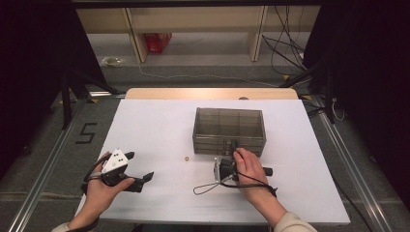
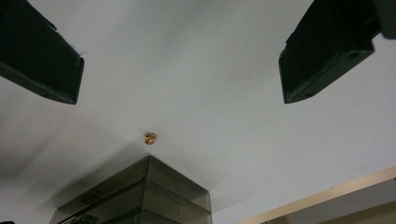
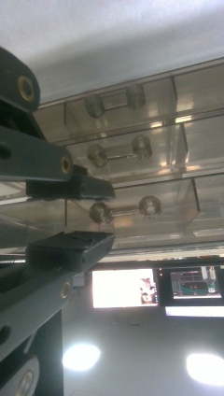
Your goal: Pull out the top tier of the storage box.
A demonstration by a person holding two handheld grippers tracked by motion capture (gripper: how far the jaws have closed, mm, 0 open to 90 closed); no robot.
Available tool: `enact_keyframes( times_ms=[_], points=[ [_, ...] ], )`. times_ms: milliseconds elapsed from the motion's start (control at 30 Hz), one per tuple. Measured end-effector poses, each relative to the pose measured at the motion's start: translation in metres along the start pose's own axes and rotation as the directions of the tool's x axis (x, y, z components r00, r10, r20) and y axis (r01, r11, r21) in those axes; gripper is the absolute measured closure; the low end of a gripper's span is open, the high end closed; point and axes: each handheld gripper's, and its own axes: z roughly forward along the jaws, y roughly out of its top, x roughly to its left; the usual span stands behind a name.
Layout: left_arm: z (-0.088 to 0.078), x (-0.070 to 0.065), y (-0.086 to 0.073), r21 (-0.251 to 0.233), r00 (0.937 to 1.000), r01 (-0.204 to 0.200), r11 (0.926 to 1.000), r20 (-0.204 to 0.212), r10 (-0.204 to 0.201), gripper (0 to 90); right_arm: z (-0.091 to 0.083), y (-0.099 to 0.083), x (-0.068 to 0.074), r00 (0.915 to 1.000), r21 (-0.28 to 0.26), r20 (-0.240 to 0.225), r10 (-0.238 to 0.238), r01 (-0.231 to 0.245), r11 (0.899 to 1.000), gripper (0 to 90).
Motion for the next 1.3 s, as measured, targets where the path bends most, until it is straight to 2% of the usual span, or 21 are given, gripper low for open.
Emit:
enact_keyframes(
  times_ms=[433,567,600,967,1067,1300],
  points=[
    [0.0002,-0.0002,0.0,0.0,1.0,-0.001,1.0,0.0,0.001,0.0,0.0009,0.002,0.0019,1.0,-0.001,-0.003,-0.006,0.006,1.0,76.1],
    [0.0,-0.0003,-0.0002,0.0,1.0,0.001,1.0,0.0,-0.001,0.0,0.0019,0.0039,0.0026,0.9997,-0.016,0.009,-0.022,0.022,1.0,76.6],
    [0.0,-0.0002,-0.0004,0.0,1.0,0.002,1.0,0.0,-0.002,0.0,0.0011,0.0045,0.0028,0.9998,-0.003,0.006,-0.017,0.017,1.0,77.3],
    [0.0,-0.0004,-0.0002,-0.001,1.0,0.0,1.0,0.0,0.0,0.0,0.002,0.0034,0.0034,0.999,-0.012,0.019,-0.039,0.04,0.999,77.3],
    [0.0,-0.0003,-0.0003,-0.001,1.0,0.001,1.0,0.001,-0.001,0.0,0.001,0.0034,0.0039,0.9996,-0.001,0.011,-0.025,0.025,1.0,76.8],
    [-0.0003,-0.0005,-0.0003,-0.002,1.0,0.0,1.0,0.001,0.0,0.0,0.0012,0.0028,0.0036,0.9993,0.001,0.014,-0.034,0.034,0.999,77.4]
  ],
)
